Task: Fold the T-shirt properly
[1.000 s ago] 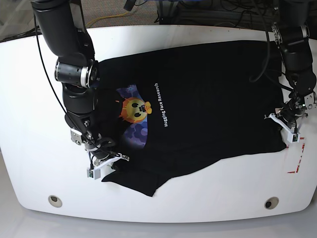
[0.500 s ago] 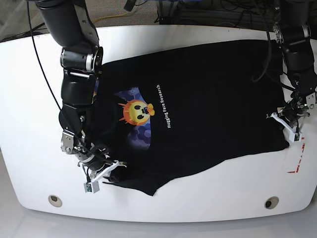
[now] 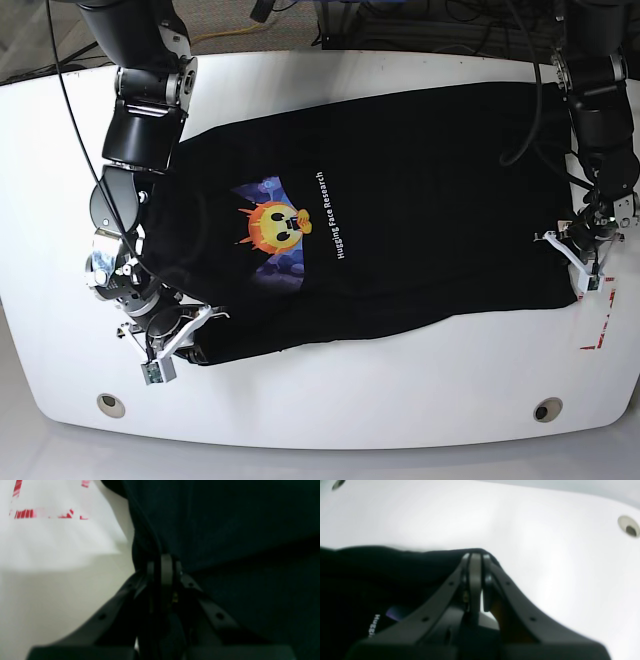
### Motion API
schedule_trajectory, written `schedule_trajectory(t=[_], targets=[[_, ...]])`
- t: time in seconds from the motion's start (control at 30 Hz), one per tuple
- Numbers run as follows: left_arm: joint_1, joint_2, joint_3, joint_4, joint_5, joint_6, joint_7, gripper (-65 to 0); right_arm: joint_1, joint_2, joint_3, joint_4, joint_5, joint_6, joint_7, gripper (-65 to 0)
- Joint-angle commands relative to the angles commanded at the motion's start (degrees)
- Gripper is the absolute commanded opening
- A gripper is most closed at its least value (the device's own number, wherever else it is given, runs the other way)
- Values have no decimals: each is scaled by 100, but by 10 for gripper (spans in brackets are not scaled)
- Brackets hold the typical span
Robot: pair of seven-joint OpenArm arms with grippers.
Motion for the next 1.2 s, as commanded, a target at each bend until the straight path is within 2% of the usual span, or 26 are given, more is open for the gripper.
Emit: schedule_trajectory(t=[0.07,0.2,0.33,0.5,0.6,0.7,0.77,0.87,0.93,1.03,1.1,1.2], targets=[[-18,0,0,149,0,0,9,-650,44,26,26,-18,0,202,0,-650],[-18,0,-9,826,0,18,114,-650,237,26,9,-9,0,290,-26,-650],[-123,26,-202,1697,0,18,686,-650,501,35,0,-18,0,299,-105,-650],[-475,26,-457,2514,0,18,1424,-650,932,237,-9,-26,0,325,-229,-650],[-686,35,-475,2936,-18,9,1820,-650,1213,237,-9,-26,0,536,-316,-650],[-703,9,-519,3481,-18,9,2040,-650,1503,246,-9,-18,-35,633,-545,-650],[-765,0,-765,3974,-18,9,2154,-650,1749,255,-9,-18,-53,712,-695,-650],[-1178,-9,-1073,4457,0,9,2558,-650,2242,378,-9,-18,-53,844,-844,-650],[-1591,-9,-1099,4580,0,9,2760,-650,2646,431,-18,-35,-53,862,-967,-650],[-2136,-132,-1108,4633,0,9,2804,-650,3235,536,-237,-35,-53,862,-1099,-650],[-2602,-290,-1081,4624,-9,9,2857,-650,3754,695,-686,-35,-35,862,-1116,-650],[-3235,-316,-1073,4589,0,9,2875,-650,4316,870,-1125,-35,0,862,-1125,-650]])
